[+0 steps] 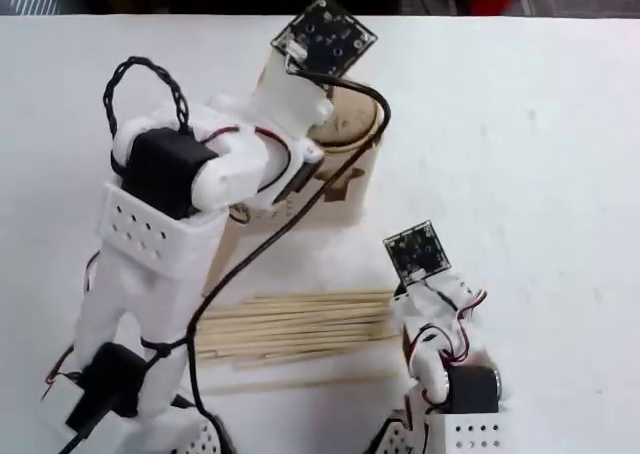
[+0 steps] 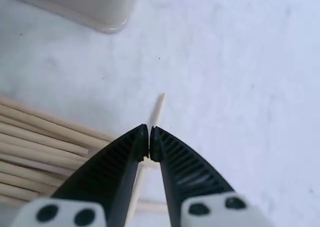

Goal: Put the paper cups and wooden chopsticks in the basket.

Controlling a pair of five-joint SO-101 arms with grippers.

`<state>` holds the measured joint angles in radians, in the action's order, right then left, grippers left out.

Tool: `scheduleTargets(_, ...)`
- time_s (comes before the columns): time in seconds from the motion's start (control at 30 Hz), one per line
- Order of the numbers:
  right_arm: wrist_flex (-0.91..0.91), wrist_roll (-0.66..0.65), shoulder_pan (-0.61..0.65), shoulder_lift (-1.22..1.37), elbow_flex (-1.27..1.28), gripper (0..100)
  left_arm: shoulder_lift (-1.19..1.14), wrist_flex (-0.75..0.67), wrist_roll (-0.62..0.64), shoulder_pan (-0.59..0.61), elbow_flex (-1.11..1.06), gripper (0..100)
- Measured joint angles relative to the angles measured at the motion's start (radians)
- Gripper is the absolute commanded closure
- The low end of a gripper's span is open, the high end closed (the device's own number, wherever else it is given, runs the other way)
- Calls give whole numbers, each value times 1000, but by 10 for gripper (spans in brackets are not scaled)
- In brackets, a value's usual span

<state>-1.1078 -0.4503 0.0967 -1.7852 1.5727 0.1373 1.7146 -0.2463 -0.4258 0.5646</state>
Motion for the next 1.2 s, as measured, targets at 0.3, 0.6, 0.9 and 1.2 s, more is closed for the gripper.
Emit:
scheduleTargets(0.3, 0, 0, -2, 0, 0, 981, -2, -201, 0, 0, -18, 893)
scheduleTargets(0.6, 0, 0, 0, 0, 0, 981, -87, -288, 0, -14, -21, 893)
scheduleTargets(0.9, 9, 0, 32, 0, 31, 981, -187, -404, 0, -63, -23, 892)
scheduleTargets(1.2, 9, -6, 35, 0, 31, 981, -192, -393, 0, -77, -15, 894)
